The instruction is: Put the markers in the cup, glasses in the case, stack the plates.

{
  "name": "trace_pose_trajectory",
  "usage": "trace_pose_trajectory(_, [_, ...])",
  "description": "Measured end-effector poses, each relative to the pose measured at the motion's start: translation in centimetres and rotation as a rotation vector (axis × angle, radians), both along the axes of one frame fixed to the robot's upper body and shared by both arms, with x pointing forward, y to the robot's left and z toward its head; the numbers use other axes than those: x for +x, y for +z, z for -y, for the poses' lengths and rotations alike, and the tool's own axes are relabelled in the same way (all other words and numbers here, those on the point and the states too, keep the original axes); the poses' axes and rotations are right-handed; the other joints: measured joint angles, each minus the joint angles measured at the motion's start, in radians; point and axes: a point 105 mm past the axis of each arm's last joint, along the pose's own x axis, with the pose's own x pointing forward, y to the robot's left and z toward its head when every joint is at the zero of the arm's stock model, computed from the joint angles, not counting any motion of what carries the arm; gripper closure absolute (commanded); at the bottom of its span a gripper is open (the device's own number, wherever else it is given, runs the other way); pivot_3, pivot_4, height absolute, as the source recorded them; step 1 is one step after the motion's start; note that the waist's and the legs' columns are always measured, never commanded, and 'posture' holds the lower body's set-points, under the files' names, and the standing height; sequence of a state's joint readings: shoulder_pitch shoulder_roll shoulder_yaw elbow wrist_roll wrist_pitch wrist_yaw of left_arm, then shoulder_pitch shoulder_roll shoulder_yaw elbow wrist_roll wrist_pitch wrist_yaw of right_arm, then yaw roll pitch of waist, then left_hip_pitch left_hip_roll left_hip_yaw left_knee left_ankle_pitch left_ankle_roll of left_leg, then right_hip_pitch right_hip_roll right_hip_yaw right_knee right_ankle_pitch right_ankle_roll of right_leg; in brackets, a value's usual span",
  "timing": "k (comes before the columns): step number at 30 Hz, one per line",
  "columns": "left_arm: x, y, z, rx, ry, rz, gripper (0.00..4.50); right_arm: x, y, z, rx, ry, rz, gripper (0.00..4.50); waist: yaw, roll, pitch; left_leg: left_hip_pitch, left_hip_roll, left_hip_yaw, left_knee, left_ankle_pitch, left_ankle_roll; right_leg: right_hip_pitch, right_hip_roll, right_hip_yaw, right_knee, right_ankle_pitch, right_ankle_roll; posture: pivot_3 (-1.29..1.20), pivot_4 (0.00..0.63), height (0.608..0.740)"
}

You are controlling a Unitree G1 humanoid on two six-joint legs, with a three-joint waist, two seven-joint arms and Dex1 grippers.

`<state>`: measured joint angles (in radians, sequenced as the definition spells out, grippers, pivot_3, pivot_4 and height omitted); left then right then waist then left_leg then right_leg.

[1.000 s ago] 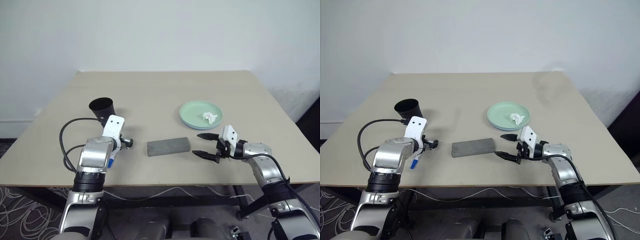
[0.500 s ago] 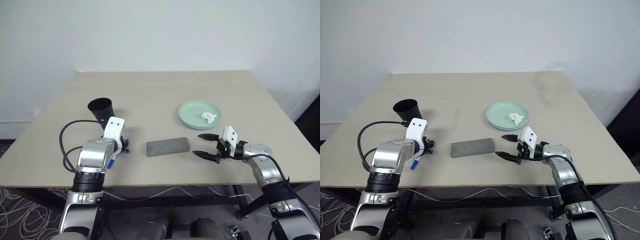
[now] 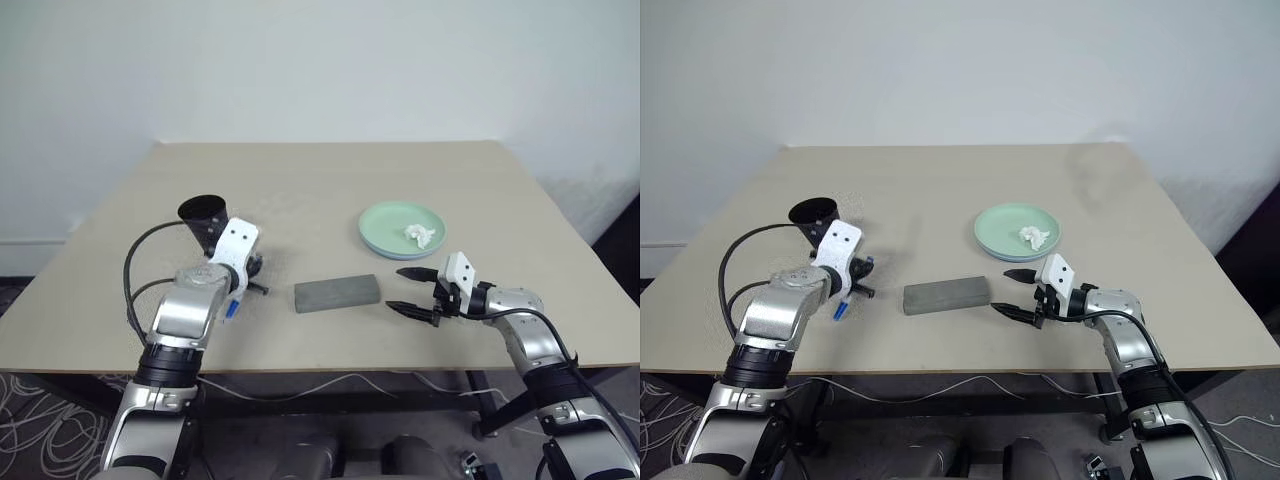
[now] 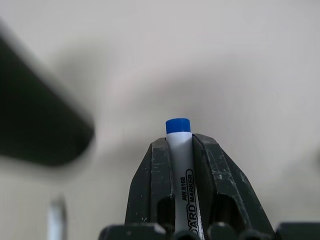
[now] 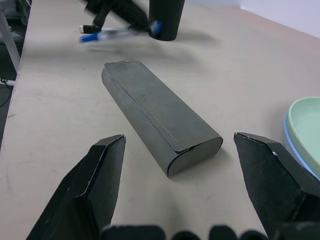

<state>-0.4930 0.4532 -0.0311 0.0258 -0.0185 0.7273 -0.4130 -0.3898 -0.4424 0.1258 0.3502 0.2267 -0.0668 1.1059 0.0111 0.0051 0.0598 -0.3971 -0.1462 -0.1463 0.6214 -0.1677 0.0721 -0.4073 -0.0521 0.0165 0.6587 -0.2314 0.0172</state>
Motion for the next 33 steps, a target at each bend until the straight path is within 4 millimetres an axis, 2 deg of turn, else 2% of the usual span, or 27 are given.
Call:
trace_pose_trajectory(4, [1.5, 6.5, 1.9, -0.030, -0.122, 0.322, 4.35, 0.1, 0.0, -0.1, 0.002, 0.000, 0.000, 0.73, 0.000, 0.000, 0.000, 0.000, 0.000, 0.000, 0.000, 0.000, 0.000, -0.001, 0.000, 0.000, -0.001, 0.000, 0.000, 0.00, 0.000, 0.738])
trace_pose_trajectory(7, [2.2, 10.4, 1.5, -0.053, -0.132, 0.520, 4.35, 0.3, 0.1, -0.2, 0.004, -0.003, 0.007, 0.73, -0.001, 0.000, 0.000, 0.000, 0.000, 0.001, -0.001, 0.000, 0.000, -0.001, 0.001, 0.000, 0.000, 0.000, 0.000, 0.00, 0.000, 0.738])
trace_pose_trajectory(9, [2.9, 12.0, 0.4, -0.038, -0.090, 0.620, 4.35, 0.5, 0.3, -0.3, 0.007, -0.004, 0.015, 0.73, -0.001, 0.000, 0.000, 0.001, 0.000, 0.001, -0.002, 0.000, 0.000, -0.001, 0.001, 0.000, 0.000, 0.000, 0.000, 0.00, 0.000, 0.738])
trace_pose_trajectory(13, [4.1, 14.0, -3.9, 0.010, 0.051, 0.750, 4.35, 0.6, 0.5, -0.4, 0.009, -0.004, 0.021, 0.73, 0.000, 0.000, 0.000, 0.001, 0.000, 0.001, -0.002, 0.000, 0.000, -0.001, 0.001, -0.001, 0.000, 0.001, 0.000, 0.00, 0.000, 0.738])
trace_pose_trajectory(15, [4.6, 14.3, -5.0, 0.016, 0.084, 0.780, 4.35, 0.6, 0.5, -0.4, 0.009, -0.005, 0.020, 0.73, 0.002, 0.000, 0.000, 0.001, 0.000, 0.001, -0.001, 0.000, 0.000, 0.000, 0.001, -0.002, 0.000, 0.001, 0.000, 0.00, 0.000, 0.738])
trace_pose_trajectory(19, [5.5, 12.8, -5.9, 0.017, 0.106, 0.762, 4.35, 0.6, 0.5, -0.5, 0.011, -0.007, 0.021, 0.73, 0.009, -0.001, 0.000, 0.000, -0.001, 0.003, 0.001, 0.000, 0.000, 0.000, 0.001, -0.003, -0.001, 0.001, 0.001, 0.00, 0.000, 0.738])
trace_pose_trajectory(24, [6.4, 10.5, -6.0, -0.001, 0.136, 0.714, 4.35, 0.6, 0.5, -0.5, 0.014, -0.013, 0.021, 0.73, 0.014, -0.001, -0.001, 0.000, -0.001, 0.002, 0.001, 0.000, 0.000, -0.001, 0.001, -0.003, 0.000, 0.002, 0.002, 0.00, 0.000, 0.738])
trace_pose_trajectory(31, [6.7, 9.2, -6.0, -0.013, 0.162, 0.689, 4.35, 0.1, -0.5, -0.2, 0.016, -0.030, -0.005, 0.73, 0.018, -0.001, -0.001, 0.000, -0.001, 0.003, 0.001, 0.000, 0.000, -0.001, 0.001, -0.003, 0.000, 0.002, 0.002, 0.00, 0.000, 0.738])
trace_pose_trajectory(32, [6.8, 9.1, -6.0, -0.016, 0.162, 0.685, 3.64, 0.1, -0.4, -0.2, 0.016, -0.030, -0.005, 0.73, 0.018, -0.001, -0.001, 0.000, -0.001, 0.003, 0.001, 0.000, 0.000, -0.001, 0.001, -0.003, 0.000, 0.002, 0.002, 0.00, 0.000, 0.738])
trace_pose_trajectory(33, [6.8, 9.0, -5.9, -0.018, 0.162, 0.682, 3.45, 0.1, -0.4, -0.3, 0.017, -0.028, -0.001, 0.73, 0.018, -0.001, -0.001, 0.000, -0.001, 0.003, 0.001, 0.000, 0.000, -0.001, 0.001, -0.003, 0.000, 0.002, 0.002, 0.00, 0.000, 0.738])
